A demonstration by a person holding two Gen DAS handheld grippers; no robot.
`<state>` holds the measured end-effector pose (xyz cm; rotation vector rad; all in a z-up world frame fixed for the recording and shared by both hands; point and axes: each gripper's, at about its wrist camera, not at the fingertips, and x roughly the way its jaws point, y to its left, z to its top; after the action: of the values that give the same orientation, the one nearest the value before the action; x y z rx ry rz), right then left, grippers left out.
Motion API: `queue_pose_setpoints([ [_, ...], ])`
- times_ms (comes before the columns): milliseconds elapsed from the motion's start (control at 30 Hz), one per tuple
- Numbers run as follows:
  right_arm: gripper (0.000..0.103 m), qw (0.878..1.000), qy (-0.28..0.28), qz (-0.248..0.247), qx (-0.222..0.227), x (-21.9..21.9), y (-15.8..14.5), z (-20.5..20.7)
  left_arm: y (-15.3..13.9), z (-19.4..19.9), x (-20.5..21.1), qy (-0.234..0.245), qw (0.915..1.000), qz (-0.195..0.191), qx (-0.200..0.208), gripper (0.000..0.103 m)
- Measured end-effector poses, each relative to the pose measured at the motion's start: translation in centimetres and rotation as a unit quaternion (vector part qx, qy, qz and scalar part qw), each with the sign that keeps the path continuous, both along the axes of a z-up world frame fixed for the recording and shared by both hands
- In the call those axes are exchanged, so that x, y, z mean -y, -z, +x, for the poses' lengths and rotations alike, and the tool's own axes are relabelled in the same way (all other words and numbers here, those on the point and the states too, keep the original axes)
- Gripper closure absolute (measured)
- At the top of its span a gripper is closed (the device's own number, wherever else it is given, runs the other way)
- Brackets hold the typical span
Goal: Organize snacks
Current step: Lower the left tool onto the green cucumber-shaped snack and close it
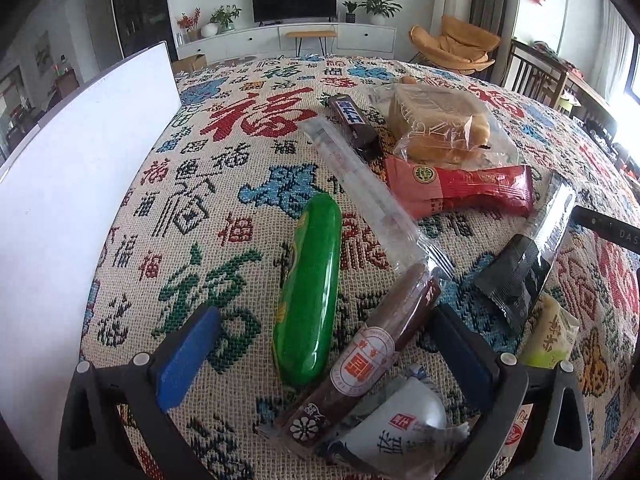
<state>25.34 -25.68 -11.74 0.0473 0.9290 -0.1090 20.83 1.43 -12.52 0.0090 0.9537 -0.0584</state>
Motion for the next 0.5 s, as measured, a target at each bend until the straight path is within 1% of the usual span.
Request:
queue_pose_setpoints([
  [500, 0.006, 1.0, 0.0, -0.001, 0.0, -0.05, -0.04, -0.13, -0.01, 0.0, 0.0, 0.0, 1.0, 0.0, 0.0, 0.0],
])
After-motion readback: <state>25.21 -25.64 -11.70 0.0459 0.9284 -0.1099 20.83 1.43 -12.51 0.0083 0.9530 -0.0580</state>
